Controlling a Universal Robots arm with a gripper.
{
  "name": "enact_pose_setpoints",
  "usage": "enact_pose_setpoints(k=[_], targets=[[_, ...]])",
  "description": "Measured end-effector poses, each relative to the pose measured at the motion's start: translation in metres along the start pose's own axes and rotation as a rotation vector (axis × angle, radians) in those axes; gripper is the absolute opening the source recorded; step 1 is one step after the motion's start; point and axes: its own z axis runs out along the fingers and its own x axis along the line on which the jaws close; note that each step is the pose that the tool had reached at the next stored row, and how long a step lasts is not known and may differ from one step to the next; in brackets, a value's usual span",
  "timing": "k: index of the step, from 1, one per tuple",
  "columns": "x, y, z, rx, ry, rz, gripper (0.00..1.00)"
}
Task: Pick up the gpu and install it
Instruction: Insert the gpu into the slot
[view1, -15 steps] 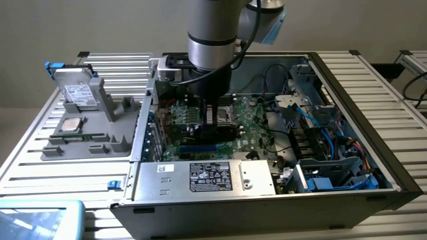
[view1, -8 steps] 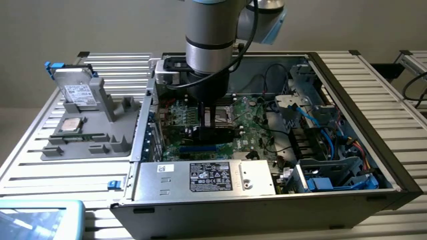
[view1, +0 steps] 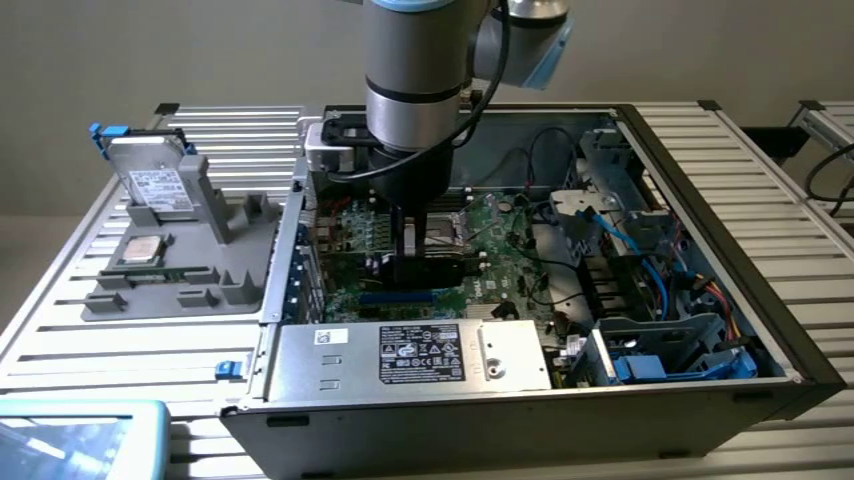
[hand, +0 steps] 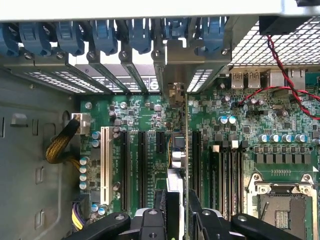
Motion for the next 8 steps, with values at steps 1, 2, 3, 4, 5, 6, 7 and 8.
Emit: enact_pose_setpoints(k=[1, 2, 3, 4, 5, 6, 7, 8], targets=[[0.0000, 0.0007, 0.0004, -0.0003, 0.0000, 0.000, 0.28], [0.0000, 0.0012, 0.0008, -0.0006, -0.0002, 0.001, 0.28], [0.0000, 0.0013, 0.0011, -0.0013, -0.0001, 0.002, 0.28], [0.0000, 0.0013, 0.0013, -0.0024, 0.0000, 0.003, 0.28], [0.0000, 0.0014, 0.0015, -0.0039, -0.0002, 0.004, 0.28], [0.0000, 0.0016, 0.0017, -0.0053, -0.0002, 0.006, 0.28], [0.0000, 0.0019, 0.0020, -0.0062, -0.0004, 0.007, 0.28], [0.0000, 0.0022, 0.0021, -0.0075, -0.0005, 0.008, 0.28]])
